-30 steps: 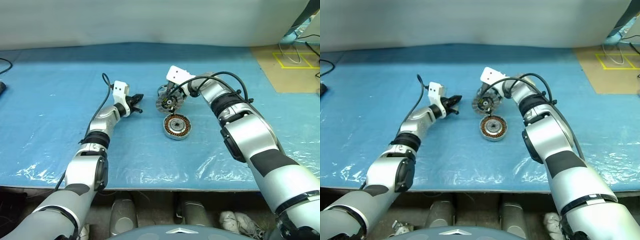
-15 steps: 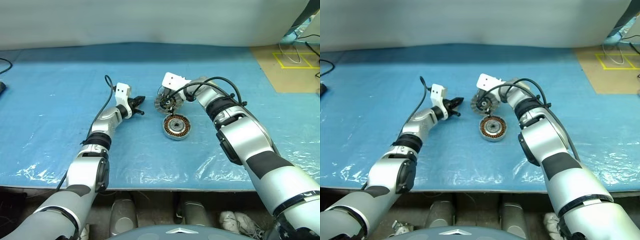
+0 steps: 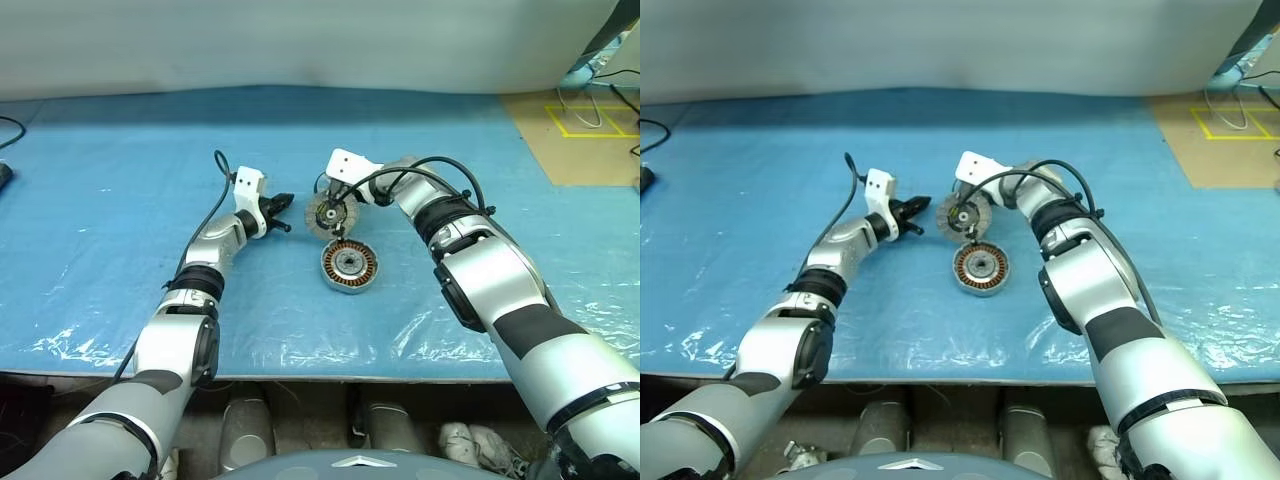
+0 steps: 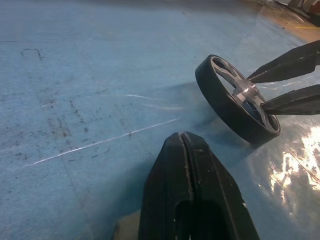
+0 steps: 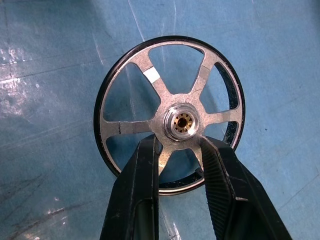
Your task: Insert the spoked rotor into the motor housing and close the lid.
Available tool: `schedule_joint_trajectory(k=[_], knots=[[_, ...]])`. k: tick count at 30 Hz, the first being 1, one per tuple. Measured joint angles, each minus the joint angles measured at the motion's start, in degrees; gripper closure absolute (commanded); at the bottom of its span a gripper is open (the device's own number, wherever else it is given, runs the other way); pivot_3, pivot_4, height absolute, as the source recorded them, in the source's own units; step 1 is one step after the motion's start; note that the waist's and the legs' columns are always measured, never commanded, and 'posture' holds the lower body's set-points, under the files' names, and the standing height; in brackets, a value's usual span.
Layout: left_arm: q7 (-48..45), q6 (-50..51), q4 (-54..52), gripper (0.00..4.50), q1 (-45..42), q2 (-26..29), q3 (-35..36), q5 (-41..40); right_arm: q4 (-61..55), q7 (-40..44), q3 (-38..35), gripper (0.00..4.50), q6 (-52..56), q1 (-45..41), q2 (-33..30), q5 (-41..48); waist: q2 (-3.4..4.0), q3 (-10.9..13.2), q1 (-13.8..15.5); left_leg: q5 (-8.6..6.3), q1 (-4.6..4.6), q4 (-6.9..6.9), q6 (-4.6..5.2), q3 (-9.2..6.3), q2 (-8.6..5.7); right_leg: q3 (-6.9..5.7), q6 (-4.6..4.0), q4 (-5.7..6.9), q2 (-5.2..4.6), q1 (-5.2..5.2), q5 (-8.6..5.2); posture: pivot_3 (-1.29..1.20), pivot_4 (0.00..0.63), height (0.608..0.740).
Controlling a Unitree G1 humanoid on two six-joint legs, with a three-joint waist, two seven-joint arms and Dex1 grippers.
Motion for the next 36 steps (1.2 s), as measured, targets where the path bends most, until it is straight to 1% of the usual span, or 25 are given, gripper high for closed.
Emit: schedule_joint_trajectory(k=[4, 9, 12, 15, 16, 17, 18, 20, 21, 25, 26, 28, 29, 32, 34, 36], knots=[[0.0, 0.0, -0.4, 4.5, 0.6, 0.0, -0.5, 0.1, 0.0, -3.0, -0.8, 3.65, 2.7, 0.1, -1.1, 0.2, 0.0, 0.0, 0.2, 0.02, -0.01, 0.03, 0.03, 0.0, -0.01, 0.0, -0.02, 0.01, -0.01, 0.0, 0.01, 0.0, 0.15, 0.74], [0.0, -0.3, -0.4, 4.5, 0.7, 0.1, -1.6, 0.3, -0.5, -7.2, -1.8, 3.65, 9.7, 0.0, -3.9, 0.2, 0.0, 0.0, 0.3, 0.03, -0.02, 0.04, 0.05, 0.0, -0.02, 0.0, -0.04, -0.01, -0.01, 0.01, 0.03, 0.0, 0.15, 0.74], [-0.1, -0.2, -0.5, 4.5, 0.7, 0.0, -1.9, 0.2, -2.4, -7.6, -2.4, 3.65, 14.7, 0.6, -6.2, 0.5, 0.0, 0.0, 0.3, 0.03, -0.03, 0.03, 0.04, 0.0, -0.01, 0.0, -0.04, -0.03, 0.0, 0.01, 0.04, 0.0, 0.15, 0.74], [-1.7, -0.4, -1.0, 4.5, 0.8, 0.0, -2.6, 0.4, -8.7, -4.8, -2.7, 3.65, 19.2, 3.4, -9.4, 0.8, 0.0, 0.0, 0.3, 0.03, -0.05, 0.02, 0.04, 0.0, -0.02, 0.0, 0.0, -0.06, 0.0, 0.01, 0.06, 0.0, 0.15, 0.74], [-2.8, -0.8, -1.8, 4.5, 1.2, 0.1, -3.6, 0.9, -13.0, -2.7, -2.7, 3.65, 21.5, 5.3, -11.0, 1.0, -0.01, 0.0, 0.4, 0.04, -0.06, 0.01, 0.04, 0.0, -0.03, 0.0, 0.17, -0.07, 0.01, 0.01, 0.16, 0.0, 0.15, 0.74], [-3.6, -1.3, -2.4, 4.5, 1.6, 0.2, -4.3, 1.3, -16.3, -1.1, -2.7, 3.65, 23.3, 6.8, -12.2, 1.1, -0.01, 0.0, 0.5, 0.04, -0.06, 0.01, 0.04, 0.0, -0.03, 0.01, 0.18, -0.07, 0.01, 0.01, 0.17, 0.0, 0.15, 0.74], [-4.8, -1.9, -3.3, 4.5, 2.2, 0.2, -5.3, 1.7, -22.4, 1.2, -2.7, 3.65, 25.7, 9.6, -14.2, 1.4, -0.02, 0.0, 0.6, 0.04, -0.06, 0.0, 0.04, 0.0, -0.03, 0.0, 0.19, -0.09, 0.02, 0.02, 0.17, 0.0, 0.15, 0.74], [-7.5, -3.1, -5.1, 4.5, 4.1, 0.4, -7.3, 2.5, -35.6, 6.6, -2.7, 3.65, 30.4, 16.1, -18.5, 2.3, -0.03, 0.0, 1.1, 0.04, -0.04, -0.03, 0.05, 0.01, -0.04, 0.03, 0.23, -0.12, 0.04, 0.04, 0.19, 0.0, 0.15, 0.74], [-9.2, -3.8, -6.4, 4.5, 5.3, 0.6, -8.6, 2.8, -44.7, 10.1, -2.7, 3.65, 33.0, 20.8, -21.8, 3.1, -0.04, 0.0, 1.5, 0.04, -0.05, -0.06, 0.05, 0.01, -0.02, 0.02, 0.25, -0.16, 0.05, 0.04, 0.2, 0.0, 0.15, 0.74], [-12.9, -4.9, -10.0, 4.5, 7.8, 1.8, -10.5, 3.0, -69.6, 18.7, -4.1, 3.65, 39.8, 33.3, -29.6, 7.8, -0.05, 0.0, 1.5, 0.02, 0.12, -0.1, 0.02, 0.02, -0.01, 0.08, 0.28, -0.13, 0.07, 0.09, 0.22, 0.0, 0.15, 0.74], [-13.4, -4.7, -11.3, 4.5, 8.0, 1.7, -10.5, 2.5, -74.9, 20.3, -5.0, 3.65, 40.9, 35.8, -31.3, 9.4, -0.04, 0.0, 1.6, -0.07, 0.15, -0.1, -0.13, 0.02, -0.02, 0.1, 0.29, -0.13, 0.05, 0.11, 0.22, 0.0, 0.15, 0.74], [-14.9, -4.4, -14.3, 4.5, 8.4, 1.7, -10.5, 1.5, -83.0, 22.8, -6.7, 3.65, 42.7, 39.0, -33.7, 12.4, -0.02, 0.1, 1.6, -0.09, 0.38, -0.1, -0.17, 0.08, -0.03, 0.21, 0.2, -0.14, 0.06, 0.25, 0.17, 0.0, 0.15, 0.74], [-16.4, -4.2, -17.1, 4.5, 9.1, 1.8, -10.5, 0.7, -87.3, 23.9, -8.2, 3.65, 43.5, 41.2, -35.4, 14.2, -0.02, 0.1, 1.7, -0.09, 0.54, -0.11, -0.16, 0.16, -0.03, 0.28, 0.06, -0.18, 0.04, 0.36, 0.07, 0.0, 0.15, 0.74], [-21.8, -1.9, -25.7, 4.5, 13.0, 3.7, -10.9, -2.6, -96.1, 26.2, -12.8, 3.65, 44.7, 48.0, -38.8, 19.2, -0.03, 0.1, 1.5, -0.1, 0.75, -0.2, -0.16, 0.44, -0.05, 0.59, 0.05, -0.28, 0.05, 0.58, 0.04, 0.0, 0.15, 0.74], [-26.0, 1.0, -32.0, 4.5, 16.8, 6.5, -11.6, -5.0, -99.3, 26.5, -14.3, 3.65, 44.9, 52.7, -39.6, 22.1, -0.02, 0.1, 1.3, -0.1, 0.81, -0.22, -0.16, 0.51, -0.03, 0.65, 0.05, -0.24, 0.07, 0.54, 0.04, 0.0, 0.15, 0.74], [-28.7, 2.0, -35.7, 4.5, 19.2, 9.0, -12.7, -5.5, -99.8, 25.7, -14.4, 3.65, 45.0, 54.3, -39.7, 23.0, 0.01, 0.0, 1.3, -0.1, 0.82, -0.22, -0.15, 0.52, -0.04, 0.68, 0.04, -0.18, 0.07, 0.45, 0.04, 0.0, 0.15, 0.74]])
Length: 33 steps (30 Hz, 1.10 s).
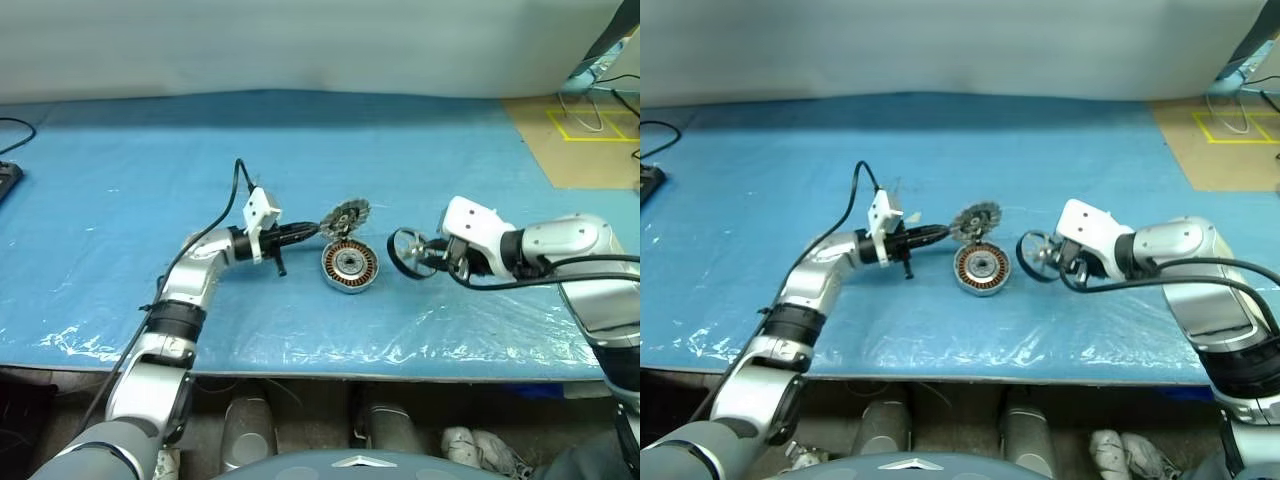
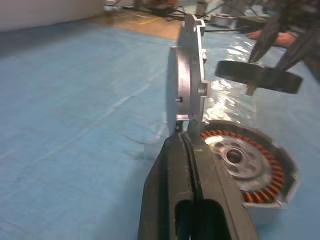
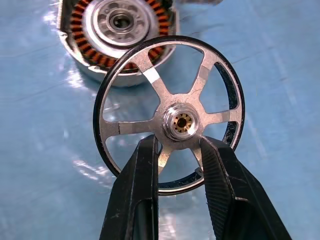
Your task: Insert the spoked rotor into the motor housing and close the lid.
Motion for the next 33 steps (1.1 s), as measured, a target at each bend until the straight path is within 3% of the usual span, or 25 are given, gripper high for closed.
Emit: schedule_joint_trajectory(k=[3, 12, 17, 24, 33], knots=[[-3.5, 0.5, -3.8, 4.5, 3.9, 4.7, -1.5, 0.2, 0.5, -3.1, -0.1, 3.65, 0.4, 1.8, -0.1, 0.3, 0.05, 0.0, 0.1, 0.0, 0.13, 0.0, 0.0, 0.01, -0.03, 0.0, 0.0, 0.0, -0.01, -0.03, 0.0, 0.0, 0.15, 0.74], [-4.1, 0.7, -3.7, 4.5, 6.0, 9.9, -1.9, 1.0, 1.2, -8.6, 0.7, 3.65, 0.8, 4.7, -0.5, 0.9, 0.07, 0.0, 0.0, 0.02, 0.02, -0.05, 0.01, 0.01, -0.07, 0.03, 0.02, -0.06, -0.01, -0.1, -0.01, 0.0, 0.15, 0.74], [-11.2, 3.0, -8.7, 4.5, 11.7, 16.1, -5.4, 1.0, 3.7, -9.8, 1.2, 3.65, -0.8, 5.2, -2.5, 0.7, 0.1, 0.0, -0.1, 0.01, 0.08, -0.17, 0.01, 0.03, -0.08, 0.03, 0.03, -0.12, -0.02, -0.11, -0.02, 0.0, 0.15, 0.74], [-11.6, 3.9, -12.8, 4.5, 11.7, 15.0, -6.4, 0.1, 4.0, -9.6, 2.8, 1.34, -5.4, 5.8, -3.7, 0.6, 0.11, 0.0, 0.2, 0.03, 0.08, -0.07, 0.03, 0.04, -0.08, 0.03, 0.02, -0.06, -0.05, -0.06, -0.02, 0.0, 0.15, 0.74], [-9.4, 8.0, -16.0, 4.5, 10.1, 14.0, -6.8, -0.9, 0.5, -7.4, -0.5, 1.34, -9.0, 5.7, -3.6, 6.8, 0.12, 0.0, -0.1, 0.03, 0.07, -0.03, 0.04, 0.06, -0.07, 0.1, 0.02, 0.06, -0.02, -0.08, -0.02, 0.0, 0.15, 0.74]])
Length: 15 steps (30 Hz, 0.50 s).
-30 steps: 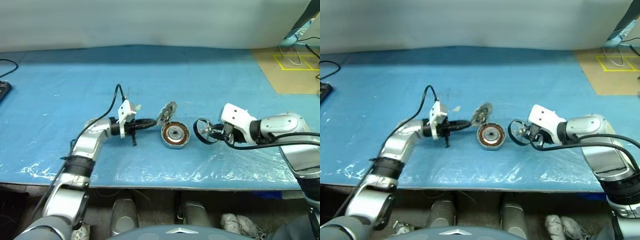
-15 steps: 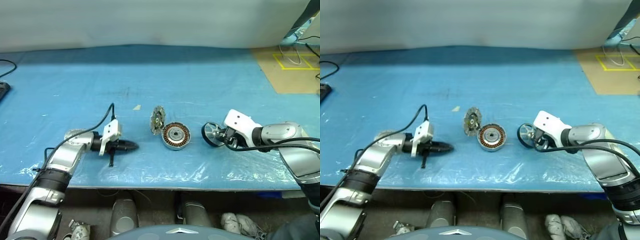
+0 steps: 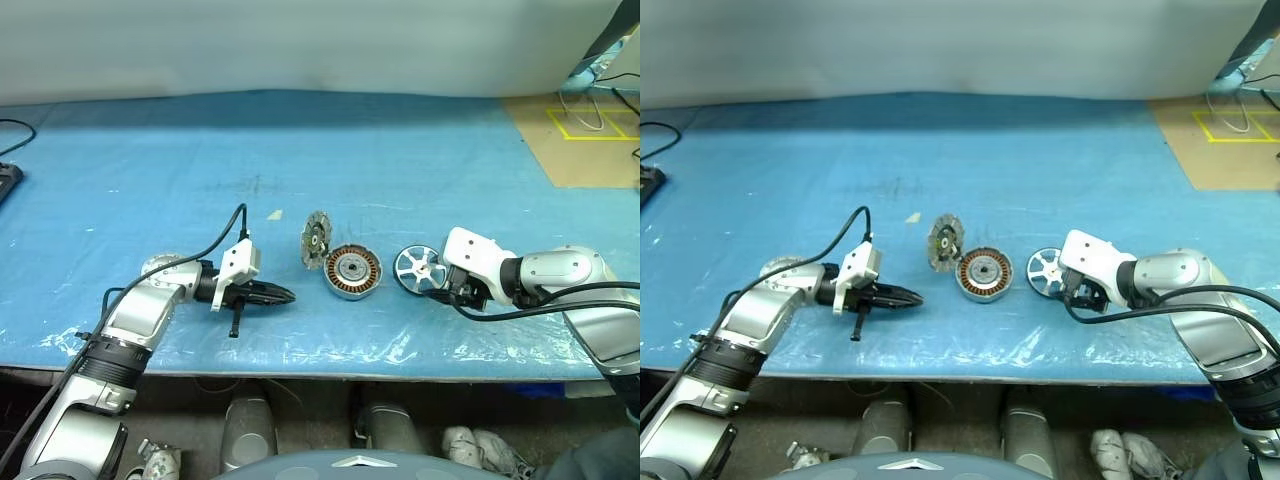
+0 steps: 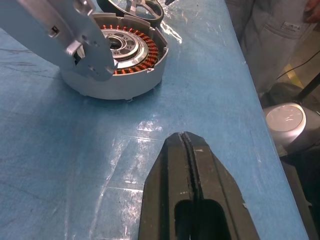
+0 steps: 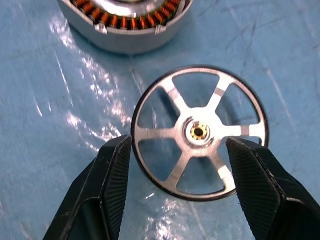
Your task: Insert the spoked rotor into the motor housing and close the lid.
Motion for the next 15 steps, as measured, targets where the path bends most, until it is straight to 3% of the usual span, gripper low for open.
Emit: schedule_joint_trajectory(k=[1, 4, 10, 15], knots=[[0.1, 0.5, -0.1, 4.5, -0.1, 0.0, 0.0, -0.1, -0.7, 0.0, -1.8, 1.34, -0.1, -1.5, 1.1, 1.8, 0.0, 0.0, 0.0, 0.0, 0.0, 0.03, 0.0, 0.0, 0.01, 0.0, 0.0, 0.03, 0.0, 0.0, 0.0, 0.0, 0.15, 0.74], [0.1, 0.9, -0.5, 4.5, -0.5, 0.1, 0.0, -0.3, -2.2, -0.5, -4.8, 1.92, 0.4, -5.8, 4.0, 6.3, 0.01, 0.0, 0.1, 0.01, 0.11, 0.07, 0.01, 0.0, 0.0, -0.01, -0.01, 0.05, 0.0, 0.06, 0.0, 0.0, 0.15, 0.74], [0.2, 1.5, -0.9, 4.5, -0.5, 0.4, 0.0, -1.0, -0.2, -3.4, 0.0, 3.93, 2.3, -8.8, 10.4, 8.6, 0.01, 0.0, 0.1, 0.01, 0.07, 0.08, 0.01, -0.01, -0.01, -0.04, -0.01, 0.04, -0.01, 0.03, 0.01, 0.0, 0.15, 0.74], [0.8, 1.6, -1.1, 4.5, -0.5, 0.7, 0.0, -1.0, 4.0, -2.3, 6.3, 3.93, 2.7, -13.1, 13.1, 8.7, 0.02, 0.0, -0.1, 0.01, 0.09, 0.08, 0.0, -0.01, -0.01, -0.03, -0.01, 0.06, 0.0, 0.03, 0.01, 0.0, 0.15, 0.74]])
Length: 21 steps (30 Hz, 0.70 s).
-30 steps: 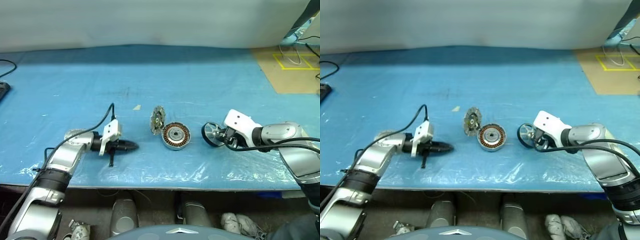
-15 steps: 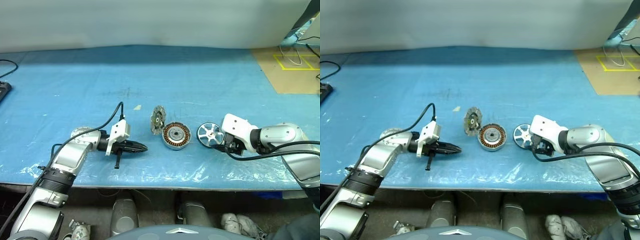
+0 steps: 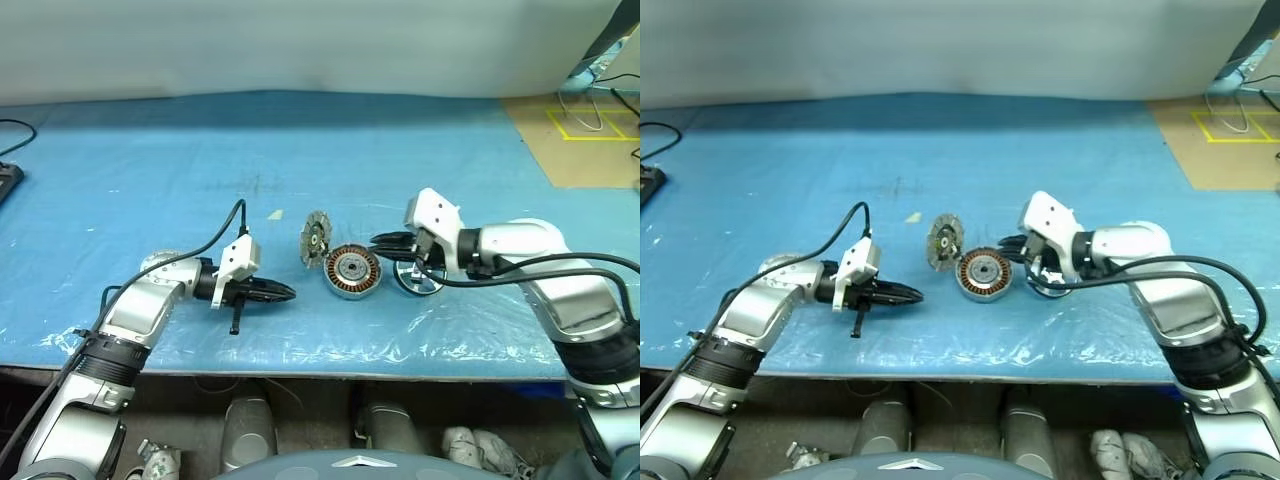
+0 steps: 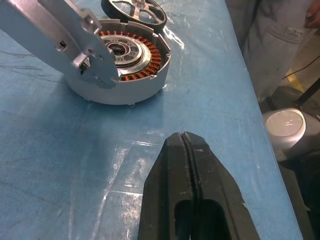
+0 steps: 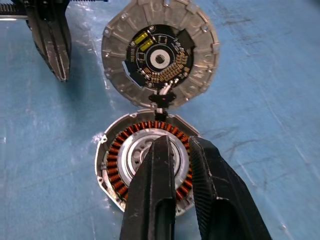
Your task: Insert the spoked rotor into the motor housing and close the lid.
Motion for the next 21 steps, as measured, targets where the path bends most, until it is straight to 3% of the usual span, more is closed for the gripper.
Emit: schedule_joint_trajectory(k=[11, 21], knots=[[1.0, 0.1, -2.4, 4.5, 1.7, 0.7, -0.4, 0.0, 14.8, 5.0, 13.4, 3.93, -5.7, -8.7, 9.2, -4.1, 0.0, 0.0, -1.0, 0.0, -0.13, 0.04, 0.0, -0.03, 0.02, -0.06, 0.0, 0.01, 0.0, -0.03, 0.0, 0.0, 0.15, 0.74], [3.3, 1.9, -5.3, 4.5, 3.1, 1.7, -0.3, -0.1, 24.6, 7.3, 17.4, 3.93, -11.5, -12.4, 14.3, -8.8, -0.01, 0.0, -1.2, 0.01, -0.15, 0.07, 0.0, -0.04, 0.02, -0.07, -0.01, 0.02, 0.0, -0.03, 0.01, 0.0, 0.15, 0.74]])
